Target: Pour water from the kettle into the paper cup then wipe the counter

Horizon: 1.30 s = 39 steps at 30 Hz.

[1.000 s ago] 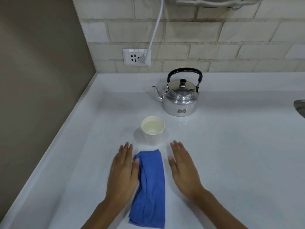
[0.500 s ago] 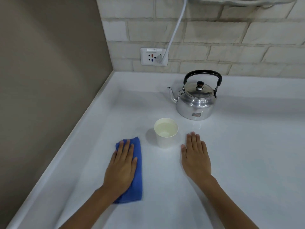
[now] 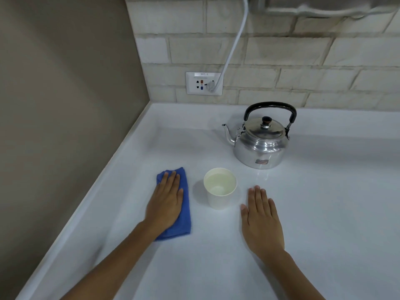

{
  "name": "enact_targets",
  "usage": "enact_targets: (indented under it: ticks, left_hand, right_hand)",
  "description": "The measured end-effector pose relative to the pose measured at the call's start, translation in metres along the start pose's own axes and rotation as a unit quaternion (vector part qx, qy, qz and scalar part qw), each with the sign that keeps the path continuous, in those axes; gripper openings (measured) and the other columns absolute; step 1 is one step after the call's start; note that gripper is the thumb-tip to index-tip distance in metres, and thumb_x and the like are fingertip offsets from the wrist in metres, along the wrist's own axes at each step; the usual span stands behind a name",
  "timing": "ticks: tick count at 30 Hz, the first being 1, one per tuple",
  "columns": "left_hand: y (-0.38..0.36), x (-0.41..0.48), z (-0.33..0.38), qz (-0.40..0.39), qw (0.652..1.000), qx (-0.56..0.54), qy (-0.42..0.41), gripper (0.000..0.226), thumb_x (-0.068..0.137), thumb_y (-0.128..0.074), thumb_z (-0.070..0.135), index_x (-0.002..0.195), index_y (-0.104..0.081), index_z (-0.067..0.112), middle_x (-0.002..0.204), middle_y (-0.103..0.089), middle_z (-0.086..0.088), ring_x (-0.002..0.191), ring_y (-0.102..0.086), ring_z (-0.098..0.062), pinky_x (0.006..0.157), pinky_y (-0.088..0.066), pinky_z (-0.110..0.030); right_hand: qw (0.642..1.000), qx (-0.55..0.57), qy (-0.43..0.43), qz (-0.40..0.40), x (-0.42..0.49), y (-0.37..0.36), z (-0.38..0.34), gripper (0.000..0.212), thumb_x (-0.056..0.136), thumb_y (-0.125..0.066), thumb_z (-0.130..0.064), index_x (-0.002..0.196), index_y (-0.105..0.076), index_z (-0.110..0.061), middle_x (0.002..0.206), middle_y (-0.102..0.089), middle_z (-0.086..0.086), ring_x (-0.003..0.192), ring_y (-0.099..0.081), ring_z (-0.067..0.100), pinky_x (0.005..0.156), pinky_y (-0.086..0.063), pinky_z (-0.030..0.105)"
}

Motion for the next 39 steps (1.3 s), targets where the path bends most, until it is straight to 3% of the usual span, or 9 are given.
enact_targets:
  ticks: [4,8,12,15,20,29,32,36,39]
  left_hand:
    - [0.008,0.064,-0.004,-0.011,0.997,0.058,0.044,0.050,0.099,-0.018,0.021,0.142,-0.010,-0.001,0.154,-0.013,-0.017,0.143,-0.006,-0.030,0.119,-0.002,-0.037]
    - [-0.004,0.101,0.028,-0.027,0.996,0.081,0.008,0.047,0.098,-0.014,0.016,0.140,-0.013,-0.005,0.153,-0.015,-0.020,0.141,-0.009,-0.034,0.117,-0.004,-0.041]
    - [-0.012,0.082,0.044,-0.062,0.992,0.021,-0.104,0.050,0.099,-0.023,0.019,0.142,-0.007,0.001,0.156,-0.006,-0.012,0.143,0.004,-0.027,0.117,0.001,-0.030]
    - [-0.011,0.073,0.023,-0.072,0.988,-0.050,-0.128,0.050,0.099,-0.025,0.023,0.144,-0.007,0.009,0.156,-0.003,-0.003,0.143,0.006,-0.017,0.112,0.004,-0.020]
    - [-0.007,0.116,0.012,-0.071,0.993,-0.012,-0.096,0.048,0.100,-0.022,0.020,0.142,-0.011,0.001,0.155,-0.010,-0.013,0.143,-0.001,-0.026,0.115,0.003,-0.026]
    - [-0.011,0.190,0.021,-0.132,0.989,-0.037,-0.060,0.050,0.100,-0.020,0.024,0.144,-0.006,0.005,0.157,-0.001,-0.008,0.143,0.009,-0.025,0.118,0.001,-0.035]
    - [-0.011,0.198,0.021,-0.139,0.988,-0.034,-0.064,0.050,0.100,-0.019,0.023,0.144,-0.005,0.004,0.156,0.000,-0.008,0.143,0.009,-0.026,0.118,0.002,-0.035]
    - [-0.010,0.204,0.022,-0.144,0.987,-0.005,-0.072,0.050,0.100,-0.018,0.024,0.143,-0.004,0.004,0.156,-0.001,-0.009,0.143,0.007,-0.026,0.117,0.003,-0.034]
    - [-0.006,0.209,0.021,-0.160,0.984,0.048,-0.063,0.051,0.099,-0.015,0.029,0.145,-0.004,0.009,0.157,-0.001,-0.005,0.144,0.004,-0.023,0.118,-0.004,-0.039]
  right_hand:
    - [1.000,0.014,-0.006,0.019,0.000,0.000,-0.005,0.089,0.079,0.032,-0.043,0.141,-0.016,0.000,0.151,-0.019,0.018,0.140,-0.014,0.029,0.113,-0.008,0.038]
    - [1.000,0.005,-0.009,0.021,0.001,-0.001,-0.007,0.086,0.081,0.030,-0.041,0.141,-0.017,0.000,0.151,-0.020,0.018,0.140,-0.015,0.030,0.113,-0.008,0.039]
    - [1.000,0.012,-0.004,0.013,0.001,-0.001,-0.004,0.074,0.084,0.020,-0.041,0.142,-0.005,-0.004,0.154,-0.008,0.013,0.141,-0.003,0.024,0.114,0.000,0.035]
    - [1.000,0.011,-0.008,-0.004,0.001,0.001,-0.003,0.068,0.084,0.010,-0.038,0.142,-0.004,-0.005,0.154,-0.008,0.011,0.141,-0.001,0.023,0.114,0.001,0.034]
    - [1.000,-0.012,-0.010,0.007,0.001,0.006,-0.007,0.072,0.091,0.012,-0.037,0.138,-0.026,0.002,0.147,-0.030,0.019,0.136,-0.024,0.031,0.112,-0.017,0.045]
    - [1.000,0.013,-0.005,0.015,0.001,0.006,-0.008,0.064,0.088,-0.001,-0.035,0.141,-0.014,-0.004,0.152,-0.016,0.012,0.140,-0.009,0.024,0.108,0.014,0.027]
    - [1.000,0.011,-0.015,0.012,0.001,0.010,-0.009,0.062,0.089,-0.006,-0.033,0.140,-0.021,-0.002,0.150,-0.023,0.014,0.139,-0.016,0.026,0.112,0.006,0.030]
    - [1.000,-0.003,-0.029,0.012,0.001,0.012,-0.010,0.057,0.090,-0.015,-0.029,0.136,-0.032,0.001,0.145,-0.035,0.017,0.135,-0.029,0.029,0.112,-0.021,0.044]
    - [1.000,0.002,-0.030,-0.003,0.001,0.010,-0.009,0.059,0.090,-0.009,-0.031,0.139,-0.025,-0.001,0.148,-0.028,0.016,0.138,-0.021,0.028,0.113,-0.017,0.046]
Point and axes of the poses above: each hand's wrist, its own x-axis towards the middle knuckle, its own y-axis out of the back of the hand, z = x × y, the point moved 1 cm from there along x, towards the middle knuckle
